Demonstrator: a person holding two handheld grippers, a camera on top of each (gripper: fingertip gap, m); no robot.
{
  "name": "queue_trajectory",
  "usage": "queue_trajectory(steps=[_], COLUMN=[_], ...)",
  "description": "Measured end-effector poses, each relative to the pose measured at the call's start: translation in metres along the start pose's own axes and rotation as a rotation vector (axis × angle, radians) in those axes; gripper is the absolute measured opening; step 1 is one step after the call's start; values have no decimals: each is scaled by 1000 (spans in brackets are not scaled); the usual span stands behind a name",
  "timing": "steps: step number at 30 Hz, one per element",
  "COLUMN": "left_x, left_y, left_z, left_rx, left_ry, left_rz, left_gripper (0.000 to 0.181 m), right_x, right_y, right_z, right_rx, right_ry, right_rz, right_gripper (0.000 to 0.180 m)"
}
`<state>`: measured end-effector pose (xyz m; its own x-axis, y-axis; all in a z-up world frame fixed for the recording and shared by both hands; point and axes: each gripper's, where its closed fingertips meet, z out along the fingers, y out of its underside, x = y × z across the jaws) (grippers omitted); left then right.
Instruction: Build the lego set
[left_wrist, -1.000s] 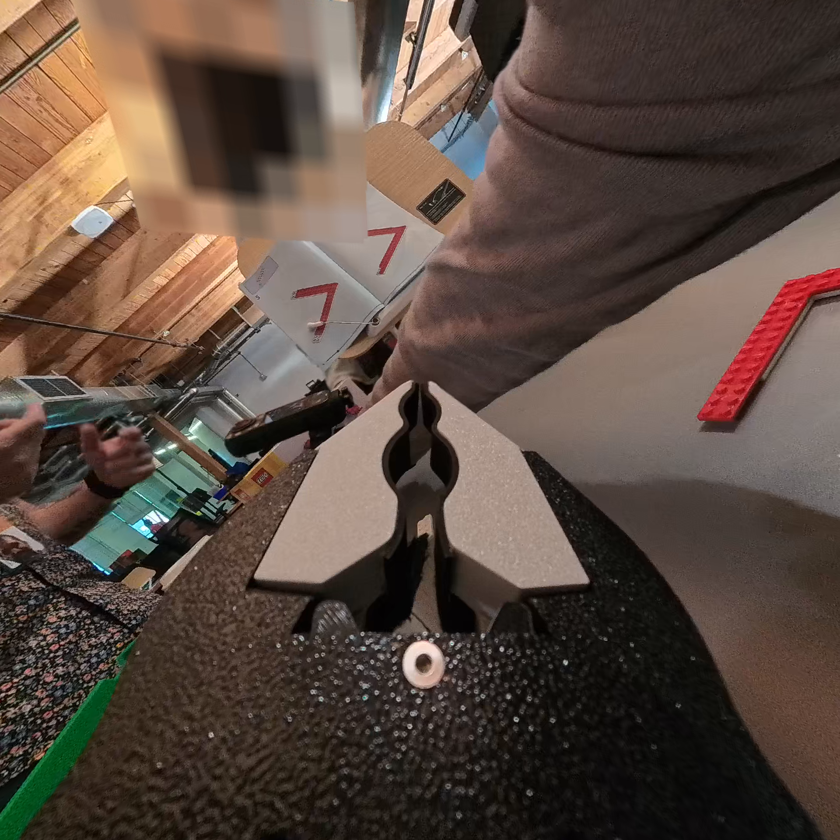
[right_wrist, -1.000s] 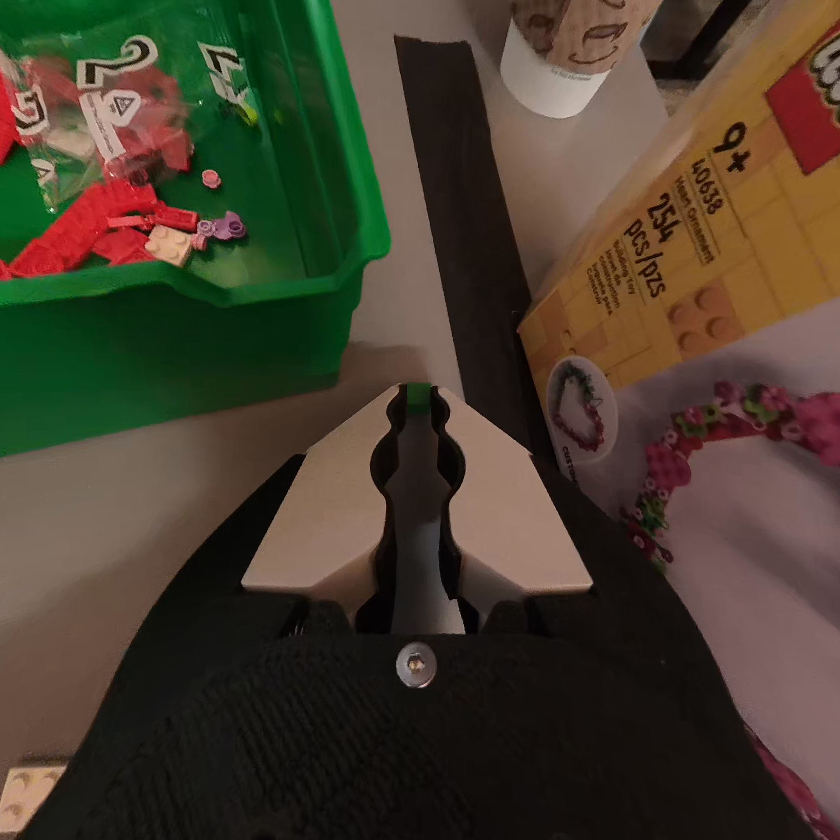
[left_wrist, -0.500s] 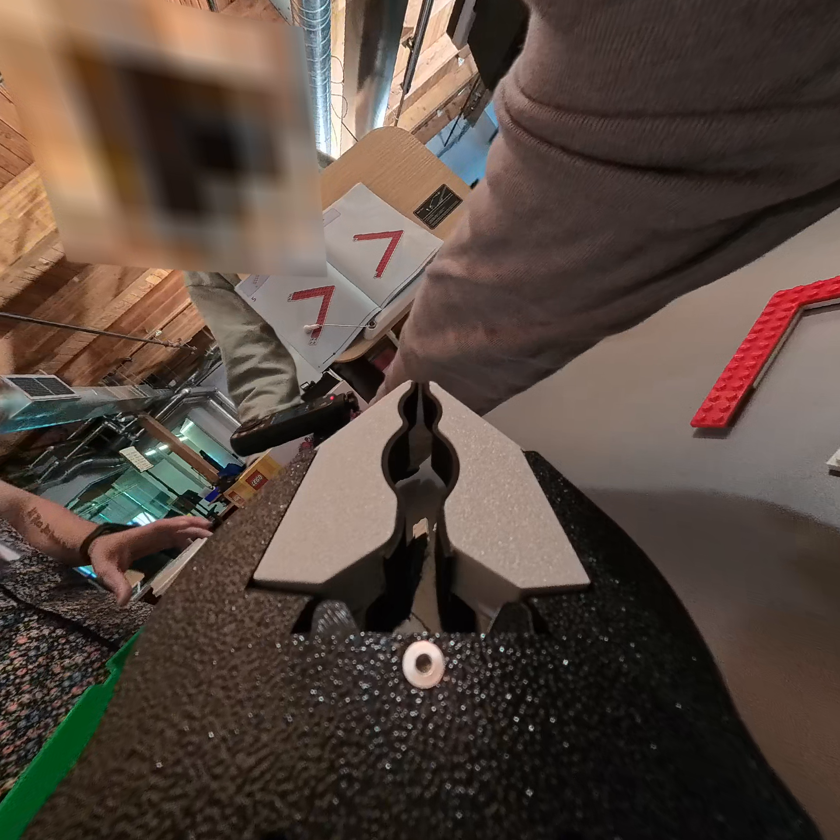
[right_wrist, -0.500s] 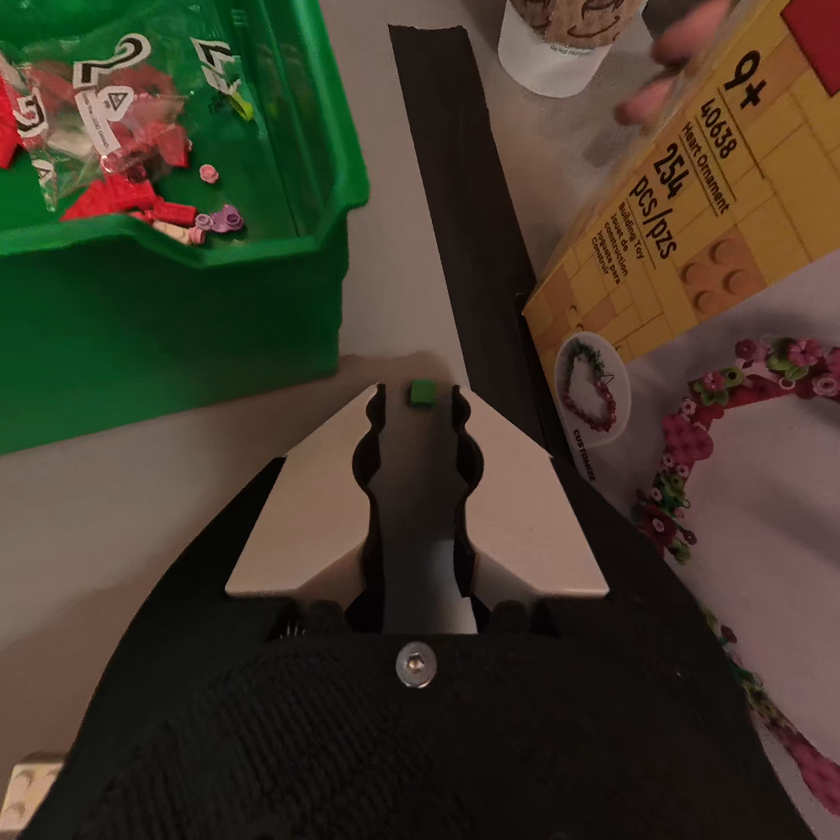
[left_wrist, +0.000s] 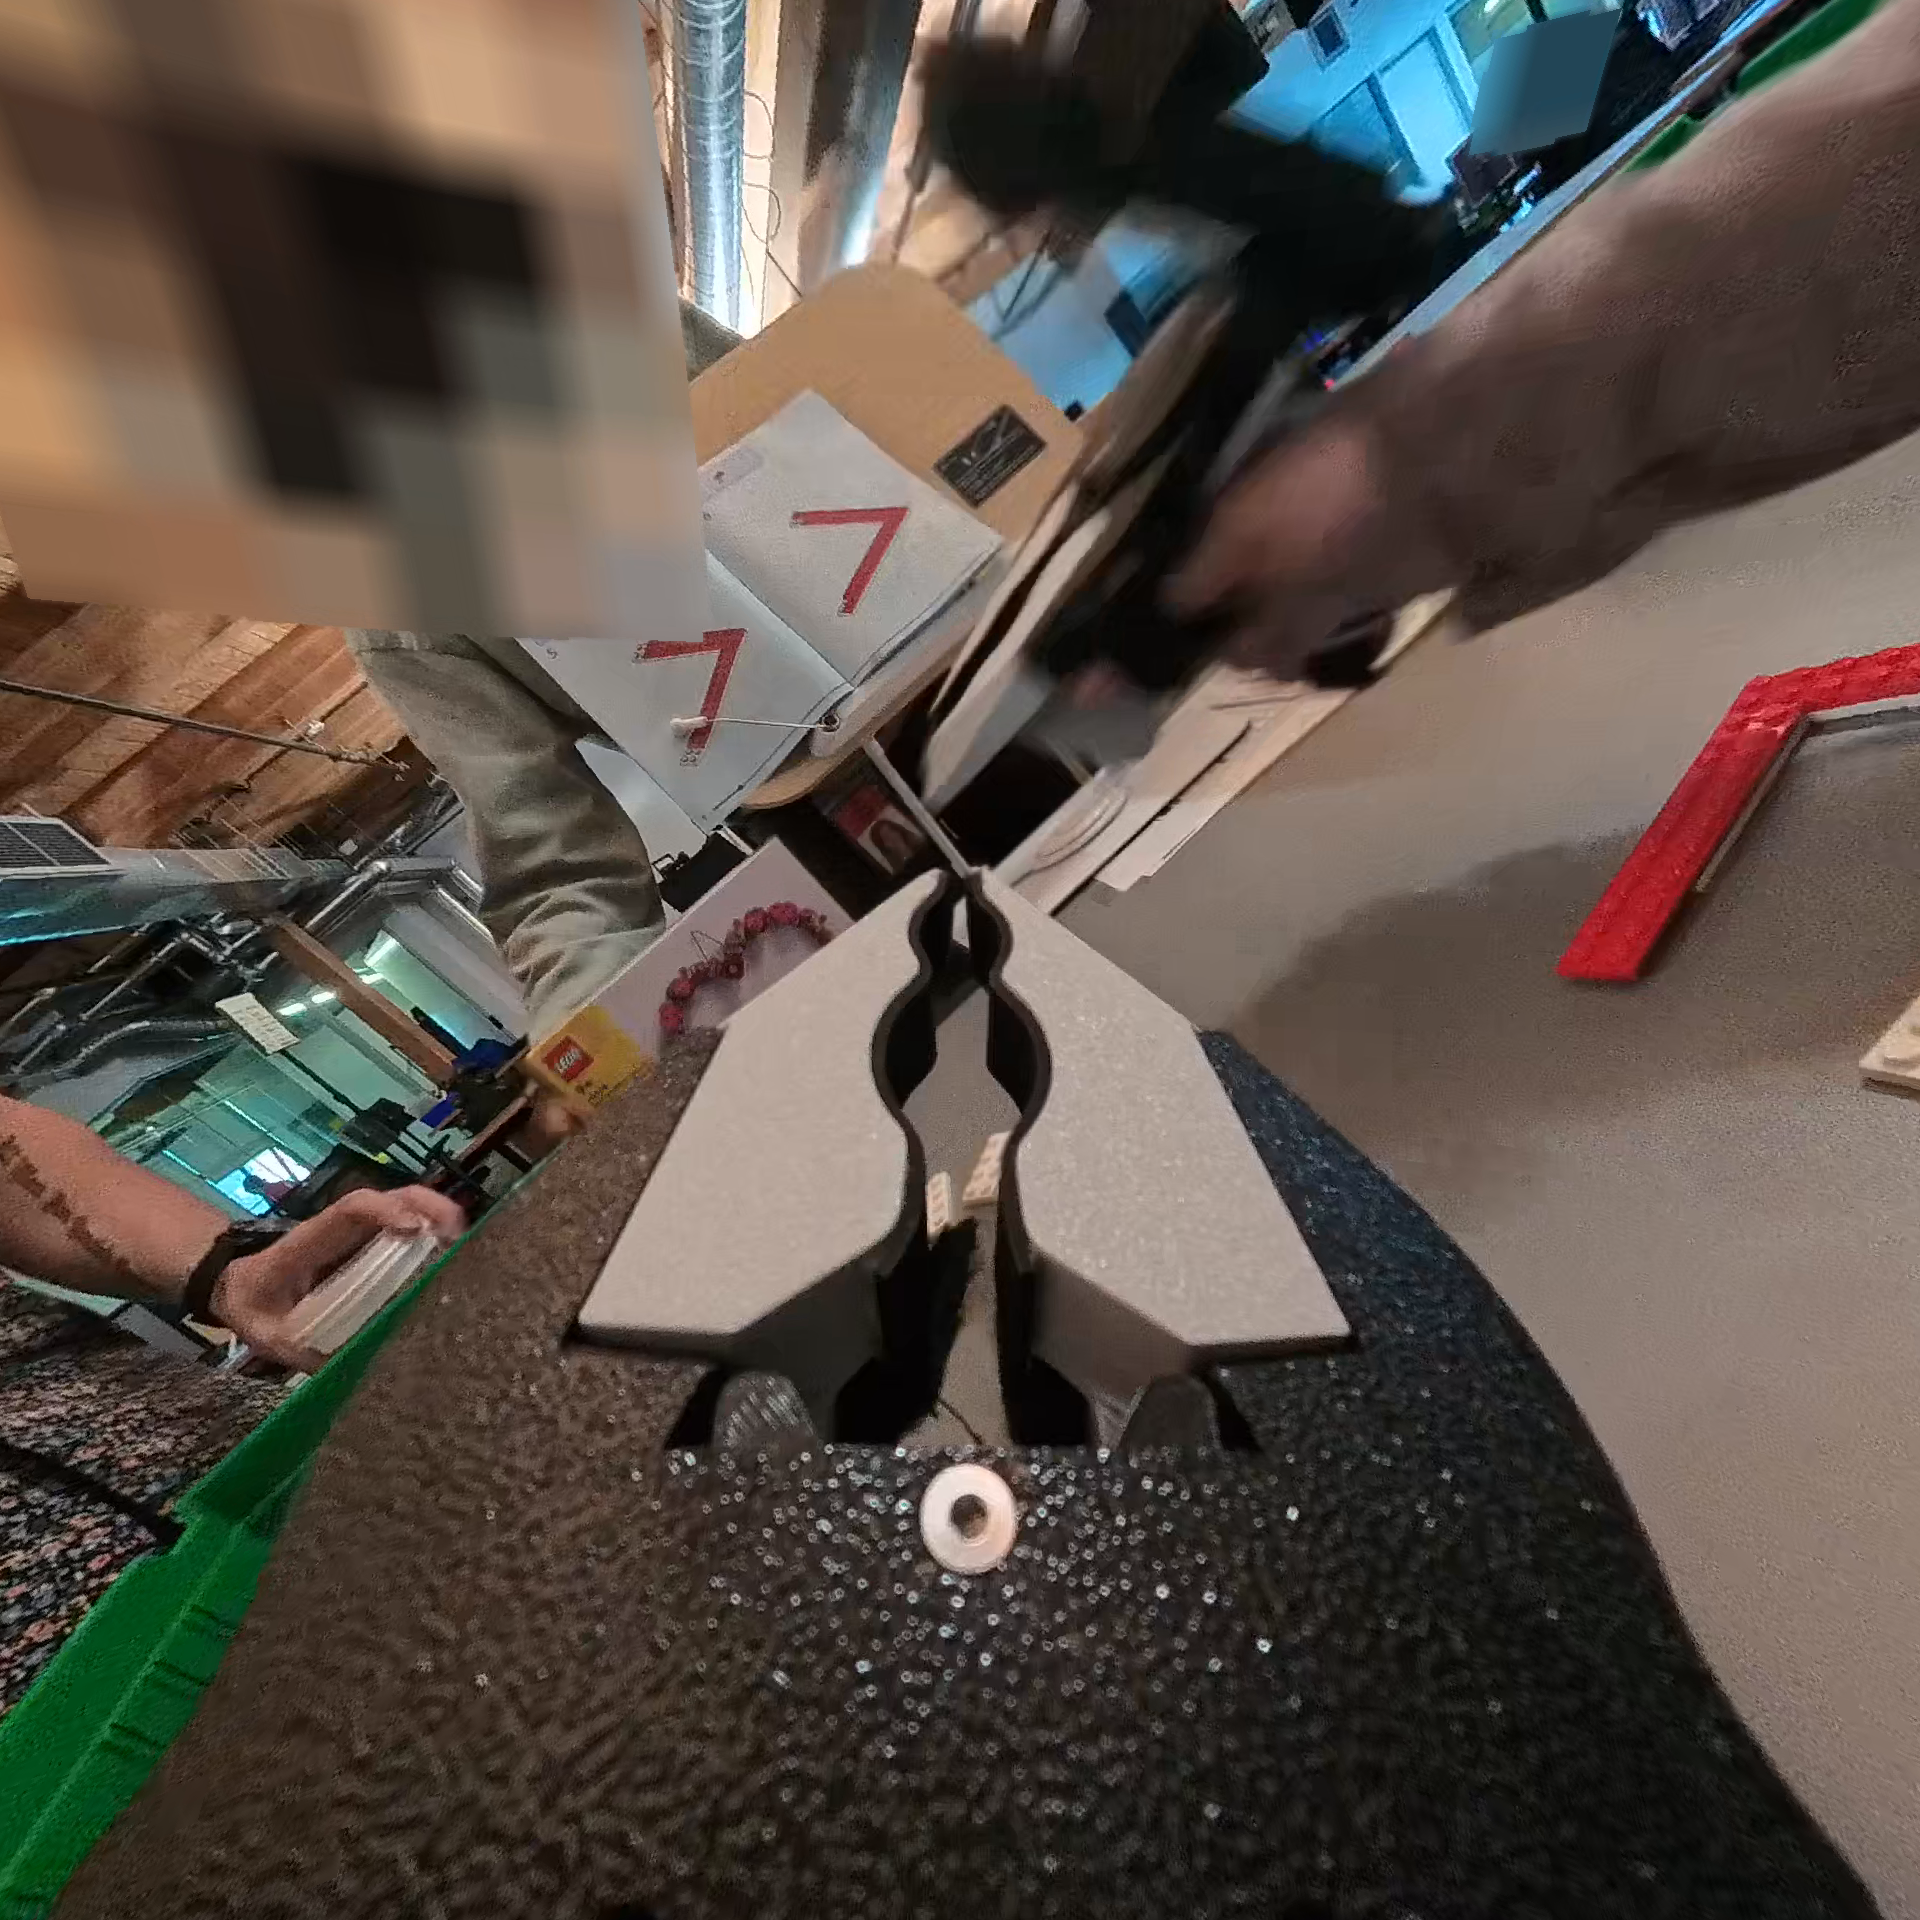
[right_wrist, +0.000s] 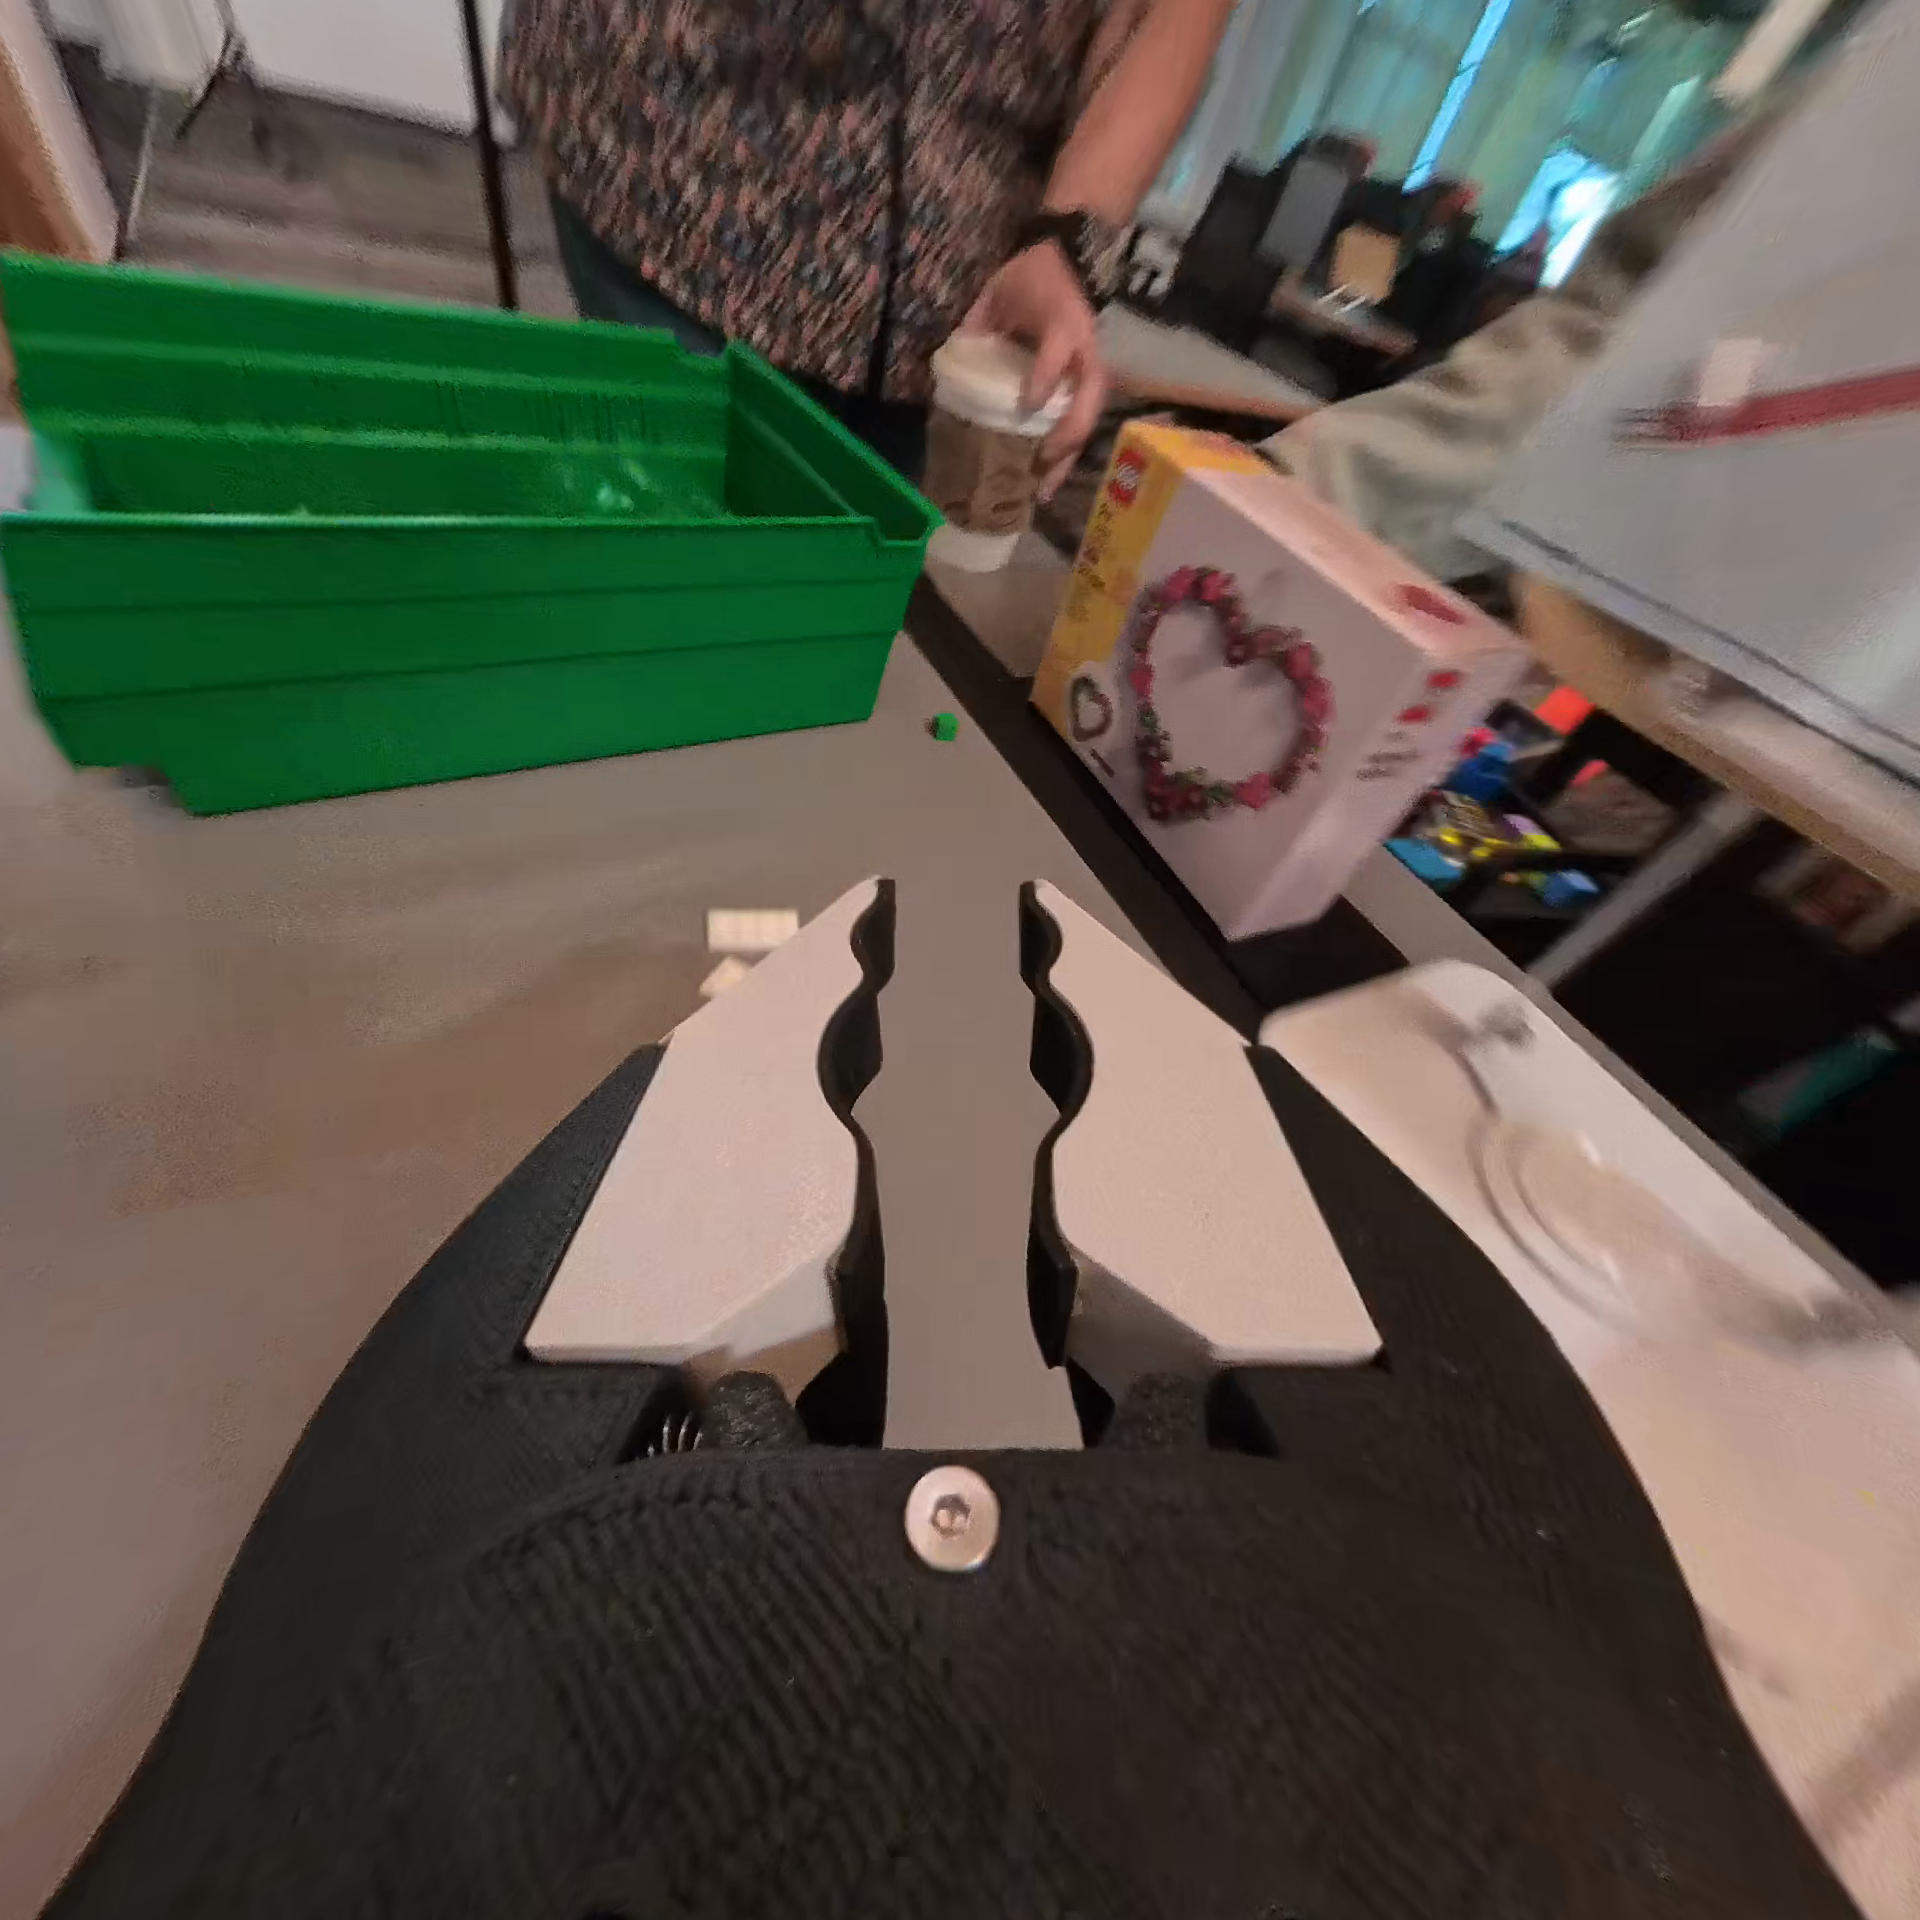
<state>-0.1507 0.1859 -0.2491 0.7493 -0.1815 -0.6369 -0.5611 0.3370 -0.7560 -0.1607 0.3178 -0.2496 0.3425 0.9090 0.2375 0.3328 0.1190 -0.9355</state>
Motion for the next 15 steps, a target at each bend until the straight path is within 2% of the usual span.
queue_trajectory(steps=[4, 7, 11, 15], left_x=[3, 7, 10, 14], left_y=[-1, -4, -9, -5], left_z=[0, 0, 1, 5], left_rx=[4, 17, 27, 5], left_ry=[24, 49, 61, 78], left_rz=[-52, -123, -162, -178], left_gripper=[0, 0, 1, 2], right_x=[2, 1, 5, 15], right_y=[20, 43, 66, 72], right_z=[-121, -188, -233, -250], right_rx=[120, 214, 251, 252], right_ry=[175, 288, 401, 489], right_rz=[95, 164, 169, 111], right_gripper=[20, 17, 17, 16])
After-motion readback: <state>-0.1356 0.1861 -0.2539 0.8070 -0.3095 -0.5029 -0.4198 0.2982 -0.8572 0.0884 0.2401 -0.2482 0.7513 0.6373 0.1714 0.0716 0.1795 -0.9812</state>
